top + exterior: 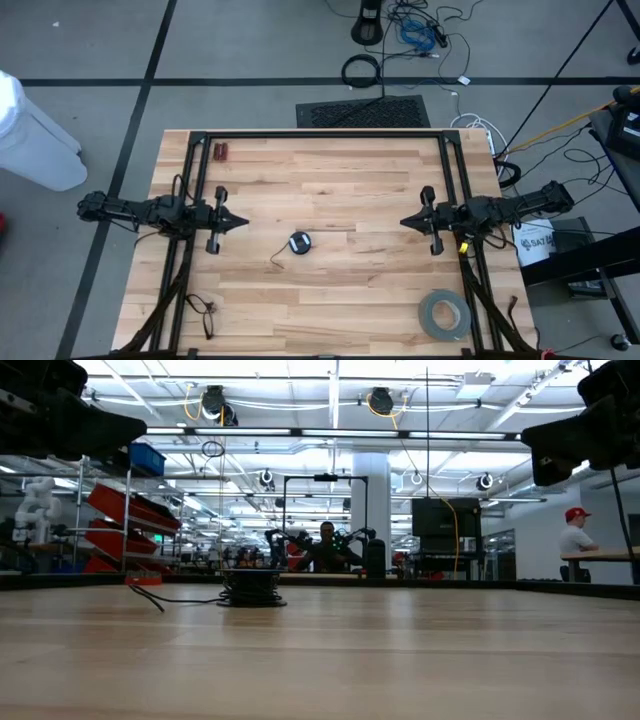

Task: Coil cords
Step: Return to Home Position

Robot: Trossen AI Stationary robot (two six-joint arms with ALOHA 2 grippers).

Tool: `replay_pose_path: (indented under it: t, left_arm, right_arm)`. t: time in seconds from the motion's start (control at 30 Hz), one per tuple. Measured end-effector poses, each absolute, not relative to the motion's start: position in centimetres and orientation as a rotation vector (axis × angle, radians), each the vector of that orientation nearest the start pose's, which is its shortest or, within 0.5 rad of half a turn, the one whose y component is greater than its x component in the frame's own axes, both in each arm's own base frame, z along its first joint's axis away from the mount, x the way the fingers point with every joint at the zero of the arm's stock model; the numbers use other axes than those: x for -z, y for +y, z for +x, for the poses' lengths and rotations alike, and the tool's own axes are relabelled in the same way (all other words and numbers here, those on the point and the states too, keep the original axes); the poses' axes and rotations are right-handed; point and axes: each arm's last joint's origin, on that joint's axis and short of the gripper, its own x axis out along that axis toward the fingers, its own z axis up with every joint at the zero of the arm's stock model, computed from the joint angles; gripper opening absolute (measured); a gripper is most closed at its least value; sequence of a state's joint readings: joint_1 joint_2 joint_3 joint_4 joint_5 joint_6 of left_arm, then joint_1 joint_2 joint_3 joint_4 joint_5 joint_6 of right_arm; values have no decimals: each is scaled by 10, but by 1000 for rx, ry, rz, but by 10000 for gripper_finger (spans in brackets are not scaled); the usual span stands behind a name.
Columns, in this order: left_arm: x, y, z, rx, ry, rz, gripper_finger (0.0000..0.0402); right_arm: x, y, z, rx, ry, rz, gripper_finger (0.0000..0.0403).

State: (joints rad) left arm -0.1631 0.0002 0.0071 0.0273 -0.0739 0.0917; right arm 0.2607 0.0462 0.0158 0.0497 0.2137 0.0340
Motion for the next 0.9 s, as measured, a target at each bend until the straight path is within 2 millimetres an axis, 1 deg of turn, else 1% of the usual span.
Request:
replay_pose_path:
  t: [0.23,0.47,0.63,0.9]
  left_arm:
    - [-168,-14,96,83,-37,81,0]
    - [-169,-13,96,79,-40,81,0]
    - [-169,-13,96,76,-41,81,0]
    - [-168,-13,96,77,-38,87,0]
  right_arm:
    - [-171,20,96,-58,-29,32,0]
    - [-171,19,96,-51,-35,-18,0]
    - [-171,12,98,17,-33,-49,0]
    - [-169,3,99,9,-10,-61,0]
